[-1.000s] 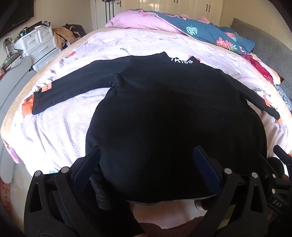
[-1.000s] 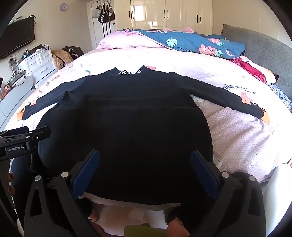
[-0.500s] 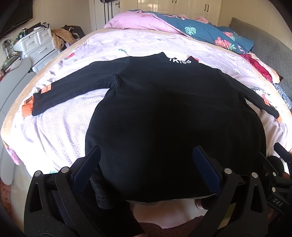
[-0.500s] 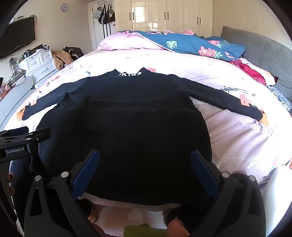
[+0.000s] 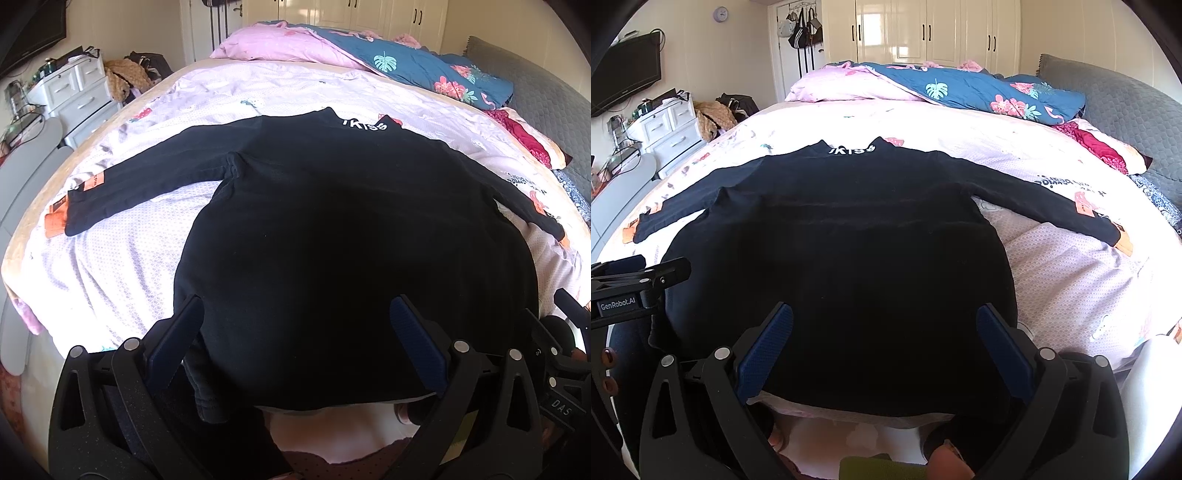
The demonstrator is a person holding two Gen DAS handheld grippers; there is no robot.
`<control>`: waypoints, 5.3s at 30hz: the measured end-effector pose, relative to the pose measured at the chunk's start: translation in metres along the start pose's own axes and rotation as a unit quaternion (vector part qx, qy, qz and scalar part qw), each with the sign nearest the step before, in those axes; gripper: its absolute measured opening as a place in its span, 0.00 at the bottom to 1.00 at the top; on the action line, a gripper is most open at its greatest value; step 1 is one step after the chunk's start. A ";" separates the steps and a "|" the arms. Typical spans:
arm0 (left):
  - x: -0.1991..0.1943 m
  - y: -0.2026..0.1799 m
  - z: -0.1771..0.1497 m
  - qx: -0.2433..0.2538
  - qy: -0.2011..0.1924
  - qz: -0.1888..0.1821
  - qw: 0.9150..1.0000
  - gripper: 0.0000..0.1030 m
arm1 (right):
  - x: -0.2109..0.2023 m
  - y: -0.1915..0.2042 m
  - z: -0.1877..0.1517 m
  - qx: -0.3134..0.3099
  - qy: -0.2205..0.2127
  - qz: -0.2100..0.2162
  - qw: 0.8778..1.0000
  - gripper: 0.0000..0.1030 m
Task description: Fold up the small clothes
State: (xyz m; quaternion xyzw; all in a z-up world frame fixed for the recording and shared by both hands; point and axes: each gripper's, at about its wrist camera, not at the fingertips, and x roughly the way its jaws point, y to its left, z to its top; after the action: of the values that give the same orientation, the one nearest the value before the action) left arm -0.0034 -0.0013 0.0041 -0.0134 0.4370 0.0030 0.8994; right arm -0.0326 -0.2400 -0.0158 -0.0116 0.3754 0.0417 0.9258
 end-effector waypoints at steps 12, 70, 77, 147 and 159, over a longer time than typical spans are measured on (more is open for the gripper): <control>-0.001 -0.001 -0.001 0.002 0.000 0.000 1.000 0.92 | -0.001 0.000 0.000 0.000 -0.002 -0.002 1.000 0.96; 0.035 -0.048 0.090 0.006 -0.018 -0.045 0.999 0.92 | 0.018 -0.050 0.082 0.070 -0.014 -0.014 0.997 0.96; 0.047 -0.054 0.120 0.000 -0.018 -0.051 0.999 0.92 | 0.026 -0.064 0.114 0.096 -0.030 -0.031 0.994 0.96; 0.157 -0.081 0.192 0.029 0.028 -0.113 0.993 0.92 | 0.087 -0.312 0.111 0.423 -0.112 -0.117 0.891 0.12; 0.120 -0.059 0.205 0.003 -0.011 -0.139 0.990 0.92 | 0.072 -0.207 0.188 0.280 -0.152 -0.015 0.948 0.12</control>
State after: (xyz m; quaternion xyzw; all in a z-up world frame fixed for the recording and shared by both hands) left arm 0.2326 -0.0557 0.0379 -0.0718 0.4209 -0.1232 0.8958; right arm 0.1672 -0.4314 0.0671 0.2484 0.2265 -0.0779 0.9386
